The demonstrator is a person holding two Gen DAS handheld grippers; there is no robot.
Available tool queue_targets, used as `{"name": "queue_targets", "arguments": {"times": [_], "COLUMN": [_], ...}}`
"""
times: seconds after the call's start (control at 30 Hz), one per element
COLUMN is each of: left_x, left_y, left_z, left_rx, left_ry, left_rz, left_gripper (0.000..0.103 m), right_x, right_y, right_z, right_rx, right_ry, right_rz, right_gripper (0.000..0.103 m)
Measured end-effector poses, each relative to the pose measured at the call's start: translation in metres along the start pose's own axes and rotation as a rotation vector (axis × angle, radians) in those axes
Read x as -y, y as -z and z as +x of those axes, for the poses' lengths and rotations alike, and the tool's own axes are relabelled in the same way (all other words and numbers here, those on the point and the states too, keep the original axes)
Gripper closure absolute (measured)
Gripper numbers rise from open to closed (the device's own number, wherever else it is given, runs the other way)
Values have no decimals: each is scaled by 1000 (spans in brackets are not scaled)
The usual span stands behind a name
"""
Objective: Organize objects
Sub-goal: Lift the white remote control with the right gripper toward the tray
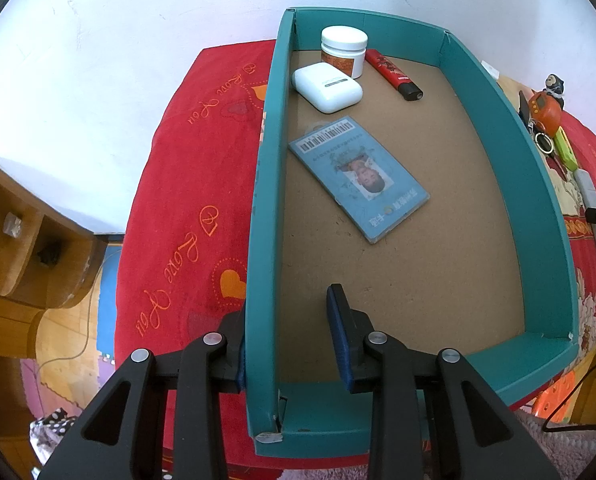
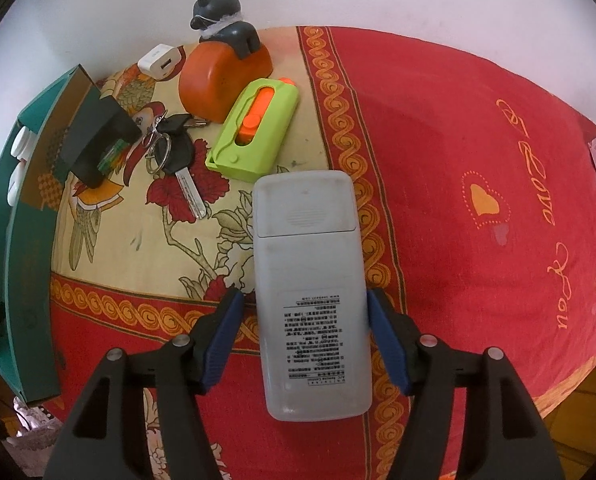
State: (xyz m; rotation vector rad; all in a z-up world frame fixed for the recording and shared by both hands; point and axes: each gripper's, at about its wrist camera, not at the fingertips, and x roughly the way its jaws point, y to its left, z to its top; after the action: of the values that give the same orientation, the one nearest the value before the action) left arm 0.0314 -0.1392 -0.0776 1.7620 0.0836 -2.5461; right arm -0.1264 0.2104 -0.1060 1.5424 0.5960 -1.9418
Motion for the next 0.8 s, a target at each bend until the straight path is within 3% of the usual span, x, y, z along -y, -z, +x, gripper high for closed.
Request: {"name": "queue_targets", "arguments": {"times": [0.1,0.23,0.8], "left_x": [0,0,6], "left_y": [0,0,-4], "left_z": [0,-1,3], "left_rx": [0,0,2], "left_ry": [3,3,-1], "left_rz": [-13,-12,-4], "left_gripper": [71,71,71], "right_x": [3,4,2], "right_y": [2,3,30], "right_z": [1,-3,-32], "right_rx": [-1,12,65], "right_ry": [4,9,-16], "right_rz": [5,24,85], "right_gripper": [40,48,49]}}
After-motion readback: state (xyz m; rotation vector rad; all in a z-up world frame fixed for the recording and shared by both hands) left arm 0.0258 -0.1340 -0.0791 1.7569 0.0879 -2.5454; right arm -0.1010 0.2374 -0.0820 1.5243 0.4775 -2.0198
